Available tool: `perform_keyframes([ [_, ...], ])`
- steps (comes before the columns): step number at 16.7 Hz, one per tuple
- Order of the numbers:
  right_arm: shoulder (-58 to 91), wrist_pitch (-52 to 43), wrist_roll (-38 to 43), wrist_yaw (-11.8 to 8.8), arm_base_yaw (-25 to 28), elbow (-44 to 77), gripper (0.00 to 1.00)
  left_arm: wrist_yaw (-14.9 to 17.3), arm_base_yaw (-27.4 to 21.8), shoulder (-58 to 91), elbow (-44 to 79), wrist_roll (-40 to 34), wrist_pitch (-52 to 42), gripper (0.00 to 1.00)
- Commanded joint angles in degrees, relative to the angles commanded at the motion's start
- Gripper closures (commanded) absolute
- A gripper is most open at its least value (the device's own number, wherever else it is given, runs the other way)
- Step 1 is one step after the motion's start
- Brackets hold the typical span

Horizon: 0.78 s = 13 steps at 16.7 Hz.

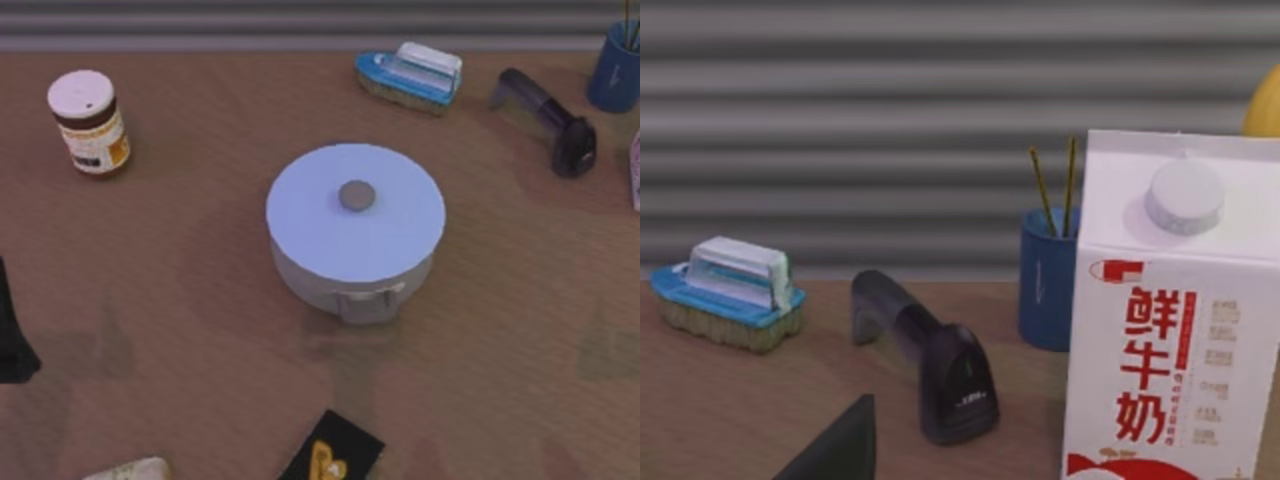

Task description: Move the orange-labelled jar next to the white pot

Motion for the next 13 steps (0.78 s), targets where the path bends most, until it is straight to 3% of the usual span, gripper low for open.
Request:
perform_keyframes([
  [7,0.0,0.0,0.0,0.0,0.0,0.0,0.00,0.5,-0.1,8.0,5.0,0.7,-5.5,0.00],
  [13,0.0,0.0,0.0,0.0,0.0,0.0,0.00,2.4,-0.8,31.4,24.0,3.1,-20.5,0.00],
])
